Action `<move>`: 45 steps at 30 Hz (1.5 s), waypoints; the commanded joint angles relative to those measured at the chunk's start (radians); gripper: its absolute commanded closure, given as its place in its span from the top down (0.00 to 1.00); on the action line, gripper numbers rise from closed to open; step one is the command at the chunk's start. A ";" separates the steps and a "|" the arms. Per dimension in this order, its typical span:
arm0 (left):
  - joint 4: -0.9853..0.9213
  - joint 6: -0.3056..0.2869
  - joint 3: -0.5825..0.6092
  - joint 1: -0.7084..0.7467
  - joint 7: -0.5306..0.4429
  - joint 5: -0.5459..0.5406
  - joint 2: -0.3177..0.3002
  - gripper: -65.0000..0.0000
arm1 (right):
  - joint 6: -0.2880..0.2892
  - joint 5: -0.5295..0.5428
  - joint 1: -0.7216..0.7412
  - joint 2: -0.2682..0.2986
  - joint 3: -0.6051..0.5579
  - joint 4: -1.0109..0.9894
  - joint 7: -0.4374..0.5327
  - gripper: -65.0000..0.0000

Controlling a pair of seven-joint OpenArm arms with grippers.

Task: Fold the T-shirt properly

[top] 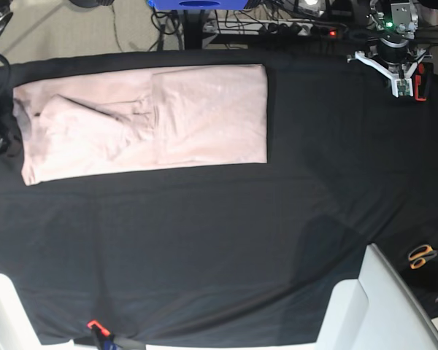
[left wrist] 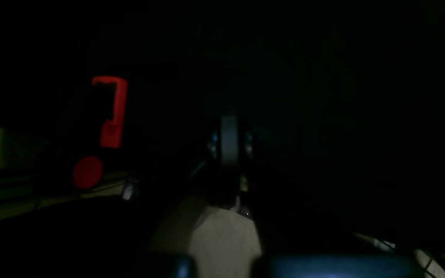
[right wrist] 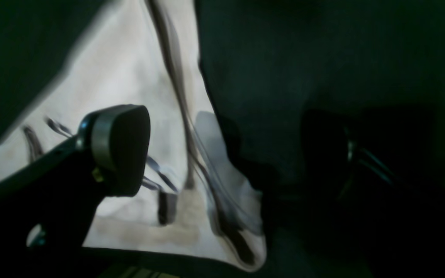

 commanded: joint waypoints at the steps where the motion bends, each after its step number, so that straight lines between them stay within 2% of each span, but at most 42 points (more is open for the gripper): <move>1: 0.011 0.004 -0.009 0.007 -0.019 0.002 -0.012 0.00 | 0.008 0.012 0.007 0.020 -0.015 0.003 -0.001 0.90; 4: 0.011 0.004 -0.004 0.007 -0.019 0.002 -0.014 0.00 | 0.008 0.017 -0.012 0.013 -0.066 -0.002 -0.004 0.90; 6: 0.011 0.004 -0.004 0.007 -0.019 0.002 -0.014 0.00 | 0.008 0.038 -0.026 -0.006 -0.095 0.003 -0.044 0.90; 13: 0.011 0.004 -0.004 0.007 -0.019 0.003 -0.014 0.00 | 0.008 0.077 -0.058 -0.035 -0.109 0.006 -0.129 0.90; 15: 0.011 0.004 -0.004 0.007 -0.019 0.003 -0.014 0.00 | 0.008 0.077 -0.075 -0.041 -0.109 0.038 -0.146 0.90; 20: 0.010 0.004 -0.003 -0.012 -0.019 0.003 -0.014 0.00 | 0.008 0.078 -0.118 -0.096 -0.158 0.167 -0.172 0.88; 26: -0.013 0.004 -0.003 -0.019 -0.019 0.003 -0.014 0.00 | 0.008 0.075 -0.124 -0.112 -0.164 0.187 -0.146 0.64; 33: -0.019 0.004 -0.003 -0.019 -0.019 0.003 -0.014 0.00 | 0.008 0.071 -0.119 -0.109 -0.167 0.187 -0.072 0.50; 35: -0.019 0.004 -0.003 -0.019 -0.019 0.003 -0.014 0.00 | 0.008 0.071 -0.118 -0.109 -0.167 0.187 -0.052 0.37; 39: -0.019 0.004 -0.003 -0.019 -0.019 0.003 -0.014 0.00 | 0.008 0.069 -0.105 -0.109 -0.167 0.187 -0.032 0.00; 41: -0.019 0.004 -0.003 -0.019 -0.019 0.003 -0.012 0.00 | 0.008 0.069 -0.098 -0.107 -0.167 0.192 -0.029 0.02; 45: -0.019 0.004 -0.003 -0.019 -0.019 0.003 -0.011 0.00 | 0.008 0.069 -0.090 -0.107 -0.169 0.219 -0.031 0.00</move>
